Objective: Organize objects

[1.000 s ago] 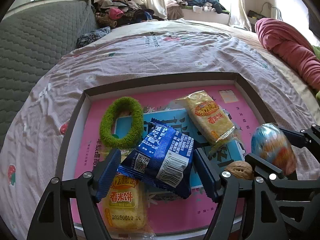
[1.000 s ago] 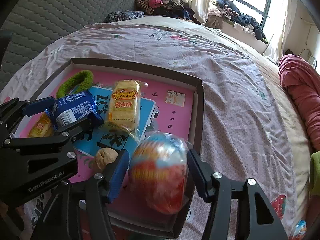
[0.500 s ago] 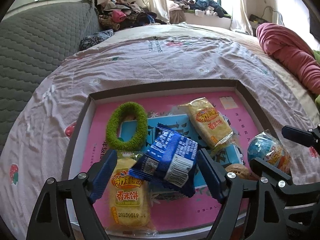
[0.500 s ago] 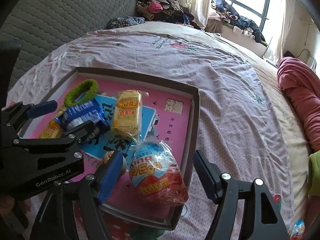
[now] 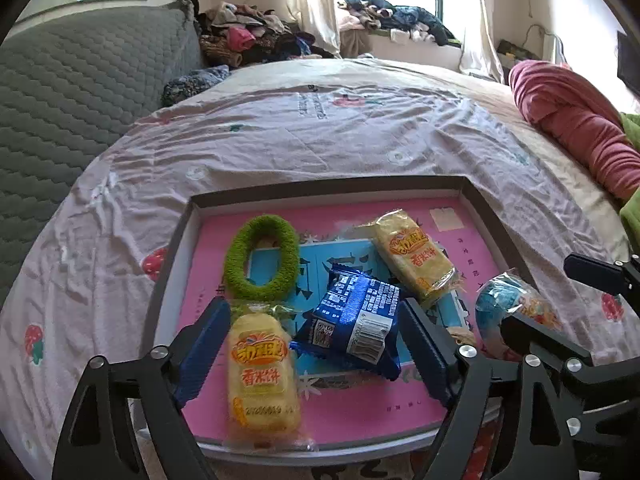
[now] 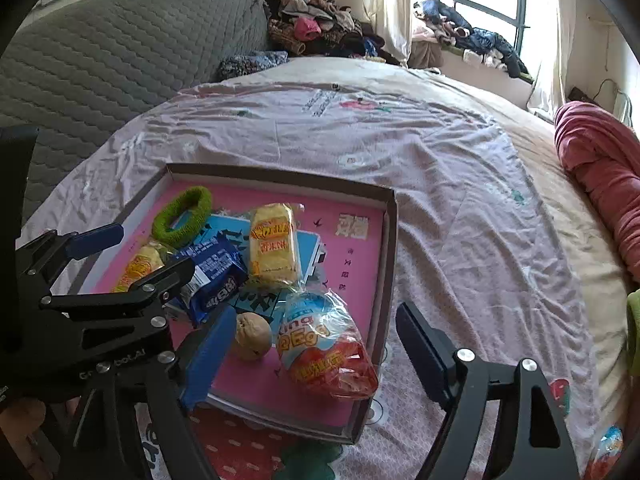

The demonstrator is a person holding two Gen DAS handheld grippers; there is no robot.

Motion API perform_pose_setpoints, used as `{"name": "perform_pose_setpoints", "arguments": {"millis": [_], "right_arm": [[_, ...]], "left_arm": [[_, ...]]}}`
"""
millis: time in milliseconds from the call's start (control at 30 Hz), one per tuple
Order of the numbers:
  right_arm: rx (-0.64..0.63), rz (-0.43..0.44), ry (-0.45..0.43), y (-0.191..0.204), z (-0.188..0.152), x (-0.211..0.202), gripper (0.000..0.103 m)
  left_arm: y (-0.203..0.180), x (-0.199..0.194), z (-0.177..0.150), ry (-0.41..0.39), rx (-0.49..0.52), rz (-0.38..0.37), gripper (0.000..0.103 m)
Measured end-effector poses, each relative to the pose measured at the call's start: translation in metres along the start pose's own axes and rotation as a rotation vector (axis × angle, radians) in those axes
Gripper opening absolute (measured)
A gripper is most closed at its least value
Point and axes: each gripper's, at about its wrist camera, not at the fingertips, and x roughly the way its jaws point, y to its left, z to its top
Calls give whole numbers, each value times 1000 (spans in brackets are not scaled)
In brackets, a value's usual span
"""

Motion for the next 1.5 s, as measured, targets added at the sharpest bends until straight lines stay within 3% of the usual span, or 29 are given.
{"name": "perform_pose_setpoints", "arguments": {"millis": [100, 433, 567, 900, 1400, 1433, 1467, 1500], "right_arm": [[18, 3, -13, 0, 0, -7, 90], [85, 29, -49, -2, -8, -32, 90], [88, 19, -74, 2, -12, -47, 98], [92, 18, -71, 18, -23, -87, 98], [105, 7, -137, 30, -14, -143, 102], [105, 4, -143, 31, -14, -146, 102], [103, 2, -146, 32, -14, -148, 102], [98, -2, -144, 34, -14, -150, 102]], "left_arm": [[3, -7, -1, 3, -5, 0, 88], [27, -28, -13, 2, -43, 24, 89], [37, -37, -20, 11, -70, 2, 89], [45, -96, -24, -34, -73, 7, 89], [51, -162, -17, -95, -73, 14, 89], [53, -165, -17, -99, -77, 14, 91], [55, -167, -17, -97, -80, 16, 103], [55, -169, -18, -100, -80, 19, 102]]}}
